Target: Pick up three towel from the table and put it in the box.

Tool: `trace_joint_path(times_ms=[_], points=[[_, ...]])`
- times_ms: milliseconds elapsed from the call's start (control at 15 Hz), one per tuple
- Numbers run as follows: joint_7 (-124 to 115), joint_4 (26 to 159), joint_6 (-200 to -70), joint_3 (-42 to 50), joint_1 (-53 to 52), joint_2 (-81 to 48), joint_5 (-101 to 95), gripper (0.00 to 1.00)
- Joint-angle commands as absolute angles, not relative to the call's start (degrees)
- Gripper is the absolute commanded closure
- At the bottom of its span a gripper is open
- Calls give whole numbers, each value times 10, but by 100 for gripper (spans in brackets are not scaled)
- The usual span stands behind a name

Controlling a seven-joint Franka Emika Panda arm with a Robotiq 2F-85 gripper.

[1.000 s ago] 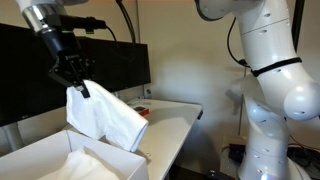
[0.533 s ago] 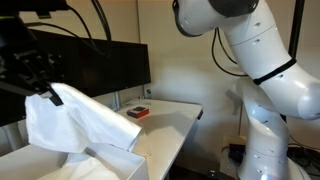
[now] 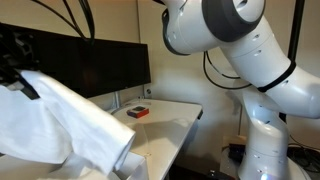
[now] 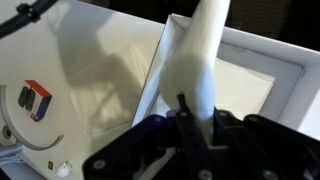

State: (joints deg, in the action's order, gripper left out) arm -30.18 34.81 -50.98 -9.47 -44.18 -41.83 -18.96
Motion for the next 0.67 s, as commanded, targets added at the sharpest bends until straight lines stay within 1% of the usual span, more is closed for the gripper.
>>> trace_joint_path(times_ms=[0, 200, 400, 467, 533, 600], points=[[-297, 265, -473, -42, -485, -448, -186, 90], [-275, 221, -469, -13, -503, -476, -184, 91], [-237, 188, -486, 0, -486, -510, -164, 91], [-242, 258, -518, -21, -469, -479, -161, 91], [-235, 259, -523, -22, -464, -485, -158, 91], [-213, 184, -495, -2, -468, -534, -148, 91]])
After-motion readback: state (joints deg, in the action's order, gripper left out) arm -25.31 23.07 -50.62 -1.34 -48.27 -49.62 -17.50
